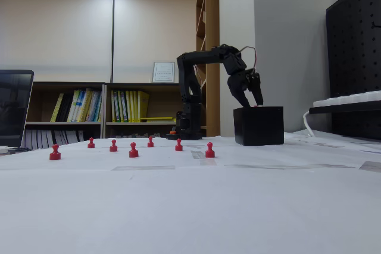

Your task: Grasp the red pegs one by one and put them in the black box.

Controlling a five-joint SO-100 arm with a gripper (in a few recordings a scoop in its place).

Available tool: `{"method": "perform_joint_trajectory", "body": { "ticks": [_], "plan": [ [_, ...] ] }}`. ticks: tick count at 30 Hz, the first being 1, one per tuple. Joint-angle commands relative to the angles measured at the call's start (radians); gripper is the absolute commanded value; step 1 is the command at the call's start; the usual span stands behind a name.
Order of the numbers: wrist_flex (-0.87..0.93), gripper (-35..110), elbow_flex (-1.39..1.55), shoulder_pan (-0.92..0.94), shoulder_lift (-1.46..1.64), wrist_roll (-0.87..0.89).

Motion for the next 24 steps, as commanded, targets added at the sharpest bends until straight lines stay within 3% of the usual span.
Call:
{"method": "perform_joint_trajectory", "body": {
  "ticks": [1, 11, 17, 24],
  "plan": [
    [-0.014, 3, 0.009, -0.037, 0.023, -0.015],
    [0.031, 23, 0.031, 0.044, -0.160, -0.038],
    [0.120, 26, 0.104, 0.150, -0.353, -0.035],
    [0.114, 26, -0.044, 0.405, -0.526, 0.166]
  ]
}}
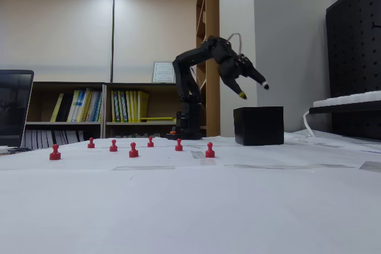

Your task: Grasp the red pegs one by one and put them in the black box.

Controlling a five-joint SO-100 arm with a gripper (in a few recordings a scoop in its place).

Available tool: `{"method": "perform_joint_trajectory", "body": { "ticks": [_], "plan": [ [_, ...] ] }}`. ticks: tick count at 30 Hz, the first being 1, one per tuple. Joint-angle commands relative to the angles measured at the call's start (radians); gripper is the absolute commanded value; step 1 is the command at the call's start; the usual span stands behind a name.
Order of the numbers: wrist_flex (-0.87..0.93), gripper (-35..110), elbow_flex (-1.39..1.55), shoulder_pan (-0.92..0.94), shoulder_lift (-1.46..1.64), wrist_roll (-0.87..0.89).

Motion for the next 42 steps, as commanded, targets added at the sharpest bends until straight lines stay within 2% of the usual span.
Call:
{"method": "perform_joint_trajectory", "body": {
  "ticks": [1, 7, 15, 17, 25, 30, 37, 42],
  "plan": [
    [-0.054, 26, -0.084, 0.172, -0.110, 0.146],
    [-0.273, 26, -0.451, 0.416, -0.104, 0.468],
    [-0.887, 26, -0.847, 0.646, -0.026, 0.707],
    [-1.009, 26, -0.908, 0.678, -0.008, 0.726],
    [-1.239, 25, -1.023, 0.784, 0.072, 0.772],
    [-1.470, 24, -1.111, 0.813, 0.144, 0.772],
    [-1.597, 24, -1.106, 0.857, 0.256, 0.758],
    [-1.626, 24, -1.072, 0.861, 0.321, 0.761]
  ]
}}
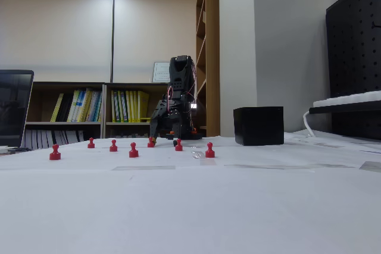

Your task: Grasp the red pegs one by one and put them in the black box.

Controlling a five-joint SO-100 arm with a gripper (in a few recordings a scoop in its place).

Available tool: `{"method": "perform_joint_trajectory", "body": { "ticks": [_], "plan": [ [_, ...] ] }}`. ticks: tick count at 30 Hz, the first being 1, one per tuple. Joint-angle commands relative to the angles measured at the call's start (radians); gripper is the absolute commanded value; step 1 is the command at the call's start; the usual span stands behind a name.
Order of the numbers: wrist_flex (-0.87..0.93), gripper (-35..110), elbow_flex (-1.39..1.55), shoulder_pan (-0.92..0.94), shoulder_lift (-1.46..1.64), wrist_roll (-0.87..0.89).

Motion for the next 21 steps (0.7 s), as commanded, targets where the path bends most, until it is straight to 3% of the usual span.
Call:
{"method": "perform_joint_trajectory", "body": {
  "ticks": [1, 21],
  "plan": [
    [-0.044, 24, 0.054, 0.011, 0.055, -0.006],
    [-0.041, 22, 0.184, 0.014, 0.189, -0.011]
  ]
}}
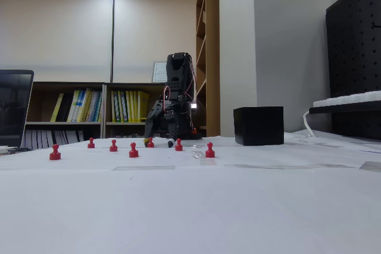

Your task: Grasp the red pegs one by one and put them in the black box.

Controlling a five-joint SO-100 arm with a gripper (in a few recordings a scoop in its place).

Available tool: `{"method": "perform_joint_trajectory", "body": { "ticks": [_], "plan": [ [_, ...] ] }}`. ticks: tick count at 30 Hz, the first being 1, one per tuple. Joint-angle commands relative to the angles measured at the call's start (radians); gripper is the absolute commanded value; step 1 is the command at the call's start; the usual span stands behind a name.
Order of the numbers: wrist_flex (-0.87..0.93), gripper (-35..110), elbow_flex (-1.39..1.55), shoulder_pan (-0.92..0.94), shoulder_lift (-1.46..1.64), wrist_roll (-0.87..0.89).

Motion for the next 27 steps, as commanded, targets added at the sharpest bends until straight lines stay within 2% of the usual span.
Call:
{"method": "perform_joint_trajectory", "body": {
  "ticks": [1, 10, 19, 27],
  "plan": [
    [-0.011, 21, 0.035, 0.014, 0.014, -0.008],
    [-0.006, 14, 0.031, 0.012, 0.012, 0.003],
    [-0.006, 0, 0.017, 0.011, 0.009, -0.002],
    [0.015, 0, -0.018, 0.017, -0.123, -0.054]
  ]
}}
